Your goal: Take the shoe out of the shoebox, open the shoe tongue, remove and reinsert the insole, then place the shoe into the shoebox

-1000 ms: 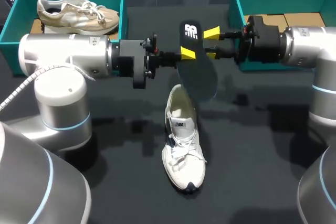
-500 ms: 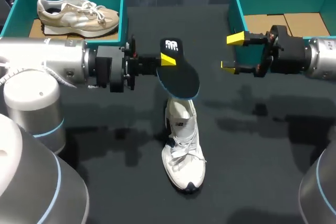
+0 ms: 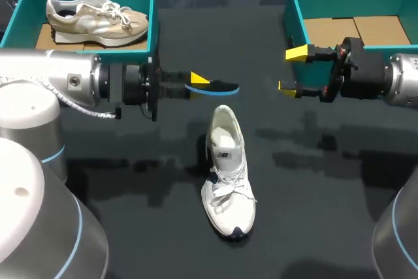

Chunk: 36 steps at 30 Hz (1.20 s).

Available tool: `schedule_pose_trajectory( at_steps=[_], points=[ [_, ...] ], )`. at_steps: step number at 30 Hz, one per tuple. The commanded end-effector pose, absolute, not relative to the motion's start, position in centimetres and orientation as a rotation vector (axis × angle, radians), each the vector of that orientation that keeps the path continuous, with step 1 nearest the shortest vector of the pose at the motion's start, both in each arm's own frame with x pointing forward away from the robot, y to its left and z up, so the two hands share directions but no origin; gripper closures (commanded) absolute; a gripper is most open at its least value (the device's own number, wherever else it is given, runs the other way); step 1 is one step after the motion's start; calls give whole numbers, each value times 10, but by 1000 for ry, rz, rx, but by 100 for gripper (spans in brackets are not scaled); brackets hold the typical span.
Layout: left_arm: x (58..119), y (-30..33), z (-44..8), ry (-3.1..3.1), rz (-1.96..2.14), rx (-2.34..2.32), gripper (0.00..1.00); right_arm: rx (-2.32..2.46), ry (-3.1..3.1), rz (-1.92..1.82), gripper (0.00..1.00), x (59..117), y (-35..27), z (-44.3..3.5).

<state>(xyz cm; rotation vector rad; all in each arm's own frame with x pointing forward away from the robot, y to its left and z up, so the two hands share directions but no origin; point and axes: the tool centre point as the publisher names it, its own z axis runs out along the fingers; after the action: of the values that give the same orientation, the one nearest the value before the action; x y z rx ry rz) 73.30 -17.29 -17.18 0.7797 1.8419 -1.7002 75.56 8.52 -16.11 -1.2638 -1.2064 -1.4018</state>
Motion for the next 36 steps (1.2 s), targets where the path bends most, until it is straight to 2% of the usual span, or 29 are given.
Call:
schedule_pose_trajectory(
  at_steps=[1,3,10,23,36],
  points=[
    [737,-174,-171,1849,-1702,791,100,-1265,-1207,-1401,0,755,85,-161],
    [738,-178,-170,1882,-1693,757,100,-1265,-1207,-1401,0,755,85,-161],
    [744,-185,-154,2371,-1925,181,100,-1265,-1207,-1401,0,755,85,-161],
    [745,-162,-122,2683,-2209,-647,100,-1265,-1207,-1401,0,755,85,-161],
    [742,-157,-113,2620,-2266,-573,100,-1265,-1207,-1401,0,755,85,-161]
  ],
)
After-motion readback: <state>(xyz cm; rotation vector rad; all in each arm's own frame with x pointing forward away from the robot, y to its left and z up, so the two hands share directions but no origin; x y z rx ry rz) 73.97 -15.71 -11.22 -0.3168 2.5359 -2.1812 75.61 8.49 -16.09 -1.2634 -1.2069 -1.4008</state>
